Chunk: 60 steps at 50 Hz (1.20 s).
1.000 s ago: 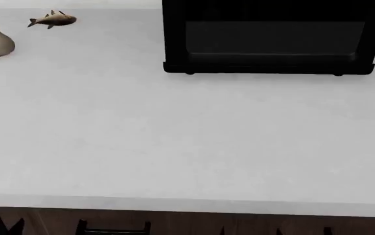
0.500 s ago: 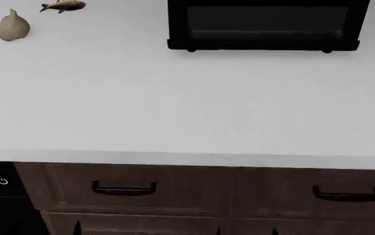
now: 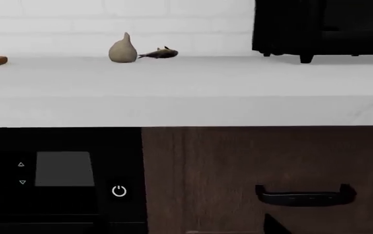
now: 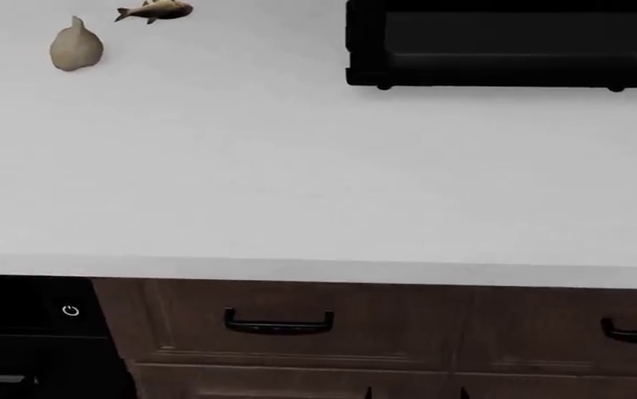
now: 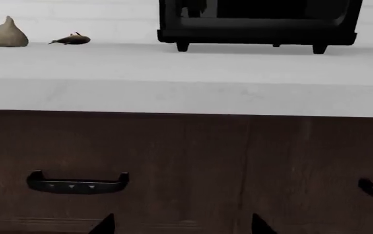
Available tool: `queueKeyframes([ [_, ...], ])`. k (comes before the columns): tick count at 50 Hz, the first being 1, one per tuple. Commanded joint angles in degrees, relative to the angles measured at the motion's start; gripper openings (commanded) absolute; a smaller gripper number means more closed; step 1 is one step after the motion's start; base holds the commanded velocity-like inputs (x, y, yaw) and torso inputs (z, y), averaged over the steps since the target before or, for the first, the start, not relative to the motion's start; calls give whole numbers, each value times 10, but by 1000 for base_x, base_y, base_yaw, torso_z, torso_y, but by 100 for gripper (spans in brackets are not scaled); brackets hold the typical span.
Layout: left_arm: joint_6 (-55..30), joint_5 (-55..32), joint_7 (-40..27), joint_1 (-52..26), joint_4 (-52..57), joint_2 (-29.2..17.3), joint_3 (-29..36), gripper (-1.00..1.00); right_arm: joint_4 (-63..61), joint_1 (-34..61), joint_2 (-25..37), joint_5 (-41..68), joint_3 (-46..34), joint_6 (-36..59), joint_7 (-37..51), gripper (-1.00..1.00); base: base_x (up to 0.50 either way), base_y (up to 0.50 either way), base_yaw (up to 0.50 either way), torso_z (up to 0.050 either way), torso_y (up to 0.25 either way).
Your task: Open the dishwasher door
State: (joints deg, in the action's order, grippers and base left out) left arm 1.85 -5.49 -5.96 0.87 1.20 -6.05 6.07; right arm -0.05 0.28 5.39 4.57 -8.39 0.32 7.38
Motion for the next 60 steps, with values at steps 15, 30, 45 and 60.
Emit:
queueKeyframes([
  [15, 12, -18, -8, 0, -3, -14, 14, 100, 9, -4, 13, 16, -15, -15, 16, 100, 0, 500, 0, 0, 0],
  [30, 24, -23, -13, -3, -18, -19, 22, 100, 10, -3, 19, 23, -24, -17, 23, 100, 0, 500, 0, 0, 0],
  [45, 10, -35, -19, -4, -13, -22, 29, 100, -3, -10, 25, 33, -26, -18, 31, 100, 0, 53, 0, -13, 0],
  [60, 7, -41, -24, -3, -7, -26, 36, 100, 6, -9, 30, 39, -31, -25, 36, 100, 0, 0, 0, -50, 0],
])
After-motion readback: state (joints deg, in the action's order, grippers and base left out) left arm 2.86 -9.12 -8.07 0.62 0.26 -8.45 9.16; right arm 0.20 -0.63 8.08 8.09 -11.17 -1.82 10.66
